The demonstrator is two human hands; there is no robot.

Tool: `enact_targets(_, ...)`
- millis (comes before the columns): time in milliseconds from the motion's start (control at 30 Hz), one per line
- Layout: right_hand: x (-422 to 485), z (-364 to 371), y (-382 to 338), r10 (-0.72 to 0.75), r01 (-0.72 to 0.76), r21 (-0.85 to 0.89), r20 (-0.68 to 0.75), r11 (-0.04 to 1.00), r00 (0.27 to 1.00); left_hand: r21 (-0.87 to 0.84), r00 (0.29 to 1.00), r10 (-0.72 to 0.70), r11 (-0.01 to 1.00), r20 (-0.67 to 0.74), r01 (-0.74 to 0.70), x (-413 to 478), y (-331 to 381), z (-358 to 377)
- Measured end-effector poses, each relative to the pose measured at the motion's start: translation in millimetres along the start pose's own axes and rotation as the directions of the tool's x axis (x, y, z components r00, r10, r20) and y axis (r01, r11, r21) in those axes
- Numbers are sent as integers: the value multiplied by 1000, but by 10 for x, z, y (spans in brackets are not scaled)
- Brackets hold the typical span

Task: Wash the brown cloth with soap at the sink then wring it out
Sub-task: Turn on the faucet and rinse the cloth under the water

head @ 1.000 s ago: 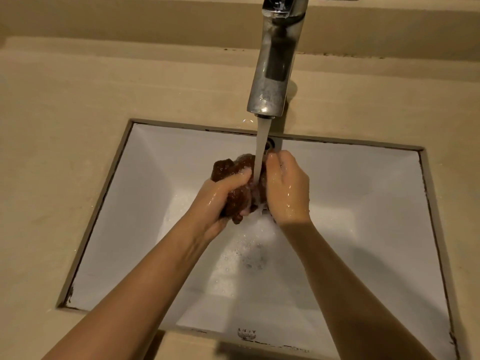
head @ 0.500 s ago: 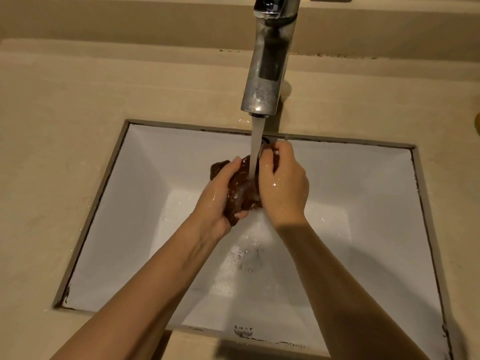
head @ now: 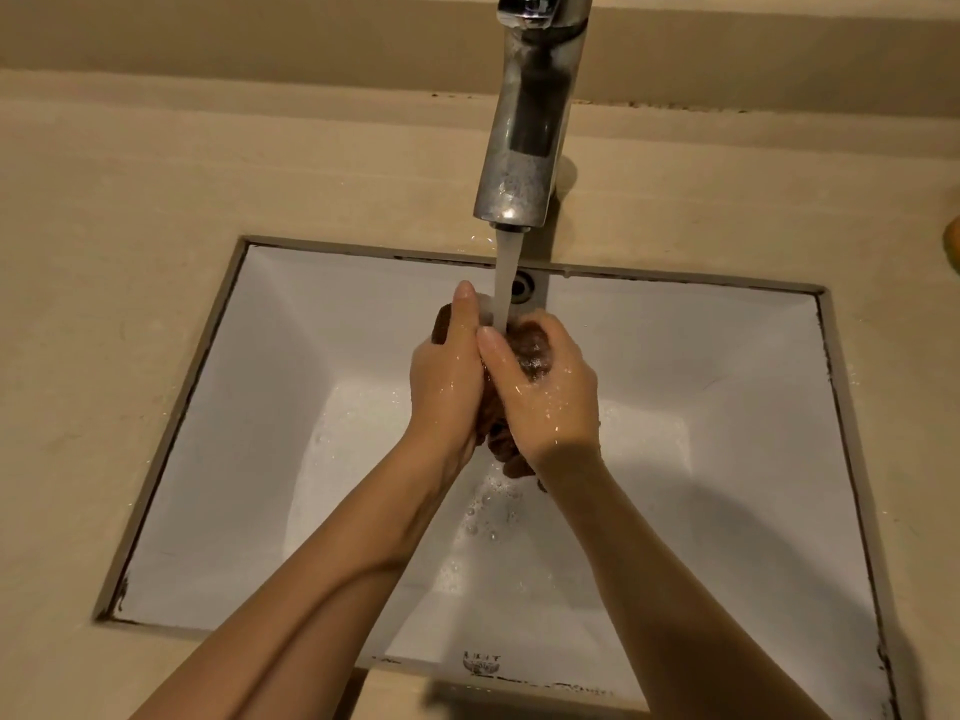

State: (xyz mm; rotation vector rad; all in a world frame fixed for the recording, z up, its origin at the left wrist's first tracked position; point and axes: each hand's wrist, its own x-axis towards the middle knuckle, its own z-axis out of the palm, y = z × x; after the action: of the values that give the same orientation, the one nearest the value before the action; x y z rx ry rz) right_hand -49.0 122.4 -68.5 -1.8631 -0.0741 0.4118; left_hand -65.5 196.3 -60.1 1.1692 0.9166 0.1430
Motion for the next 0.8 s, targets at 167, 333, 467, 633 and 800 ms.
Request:
enact_targets(167,68,23,-19,-49,28,-182,-110,983,993,-59,998,28,998,-56,-31,10,-66,30)
enact_targets(333,116,77,59,9,-31,-159,-136,987,991,67,993,119,991,-5,-119,103,-101,-25)
enact_targets(467,148,31,92,29,-35,-118,-50,992,998,122,995,84,988,48,-89,141,-102,-81)
enact_targets(633,184,-148,119,99,-115,99,152,989,983,52,987,23,998,162,-32,114,-46,-181)
enact_targets(800,103,-500,102,68,-125,103,434,987,898,15,951,-63,998,304,61,-17,70,-348)
